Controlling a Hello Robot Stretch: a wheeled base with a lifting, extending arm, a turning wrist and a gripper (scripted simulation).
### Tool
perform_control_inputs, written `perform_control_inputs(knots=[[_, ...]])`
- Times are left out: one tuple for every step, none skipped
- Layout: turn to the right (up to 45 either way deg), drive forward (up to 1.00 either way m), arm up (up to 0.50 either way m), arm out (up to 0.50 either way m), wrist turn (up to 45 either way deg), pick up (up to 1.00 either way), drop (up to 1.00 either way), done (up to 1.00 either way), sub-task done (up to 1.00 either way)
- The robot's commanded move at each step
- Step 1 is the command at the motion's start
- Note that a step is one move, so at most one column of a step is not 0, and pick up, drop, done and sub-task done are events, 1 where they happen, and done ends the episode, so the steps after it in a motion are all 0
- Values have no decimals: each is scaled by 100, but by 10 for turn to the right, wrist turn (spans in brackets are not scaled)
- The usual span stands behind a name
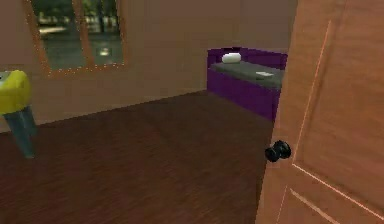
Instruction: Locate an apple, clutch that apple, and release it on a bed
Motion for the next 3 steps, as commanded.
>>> perform_control_inputs(knots=[[0, 100, 0, 0, 0, 0, 0, 0, 0], [150, 0, 0, 0, 0, 0, 0, 0, 0], [0, 100, 0, 0, 0, 0, 0, 0, 0]])
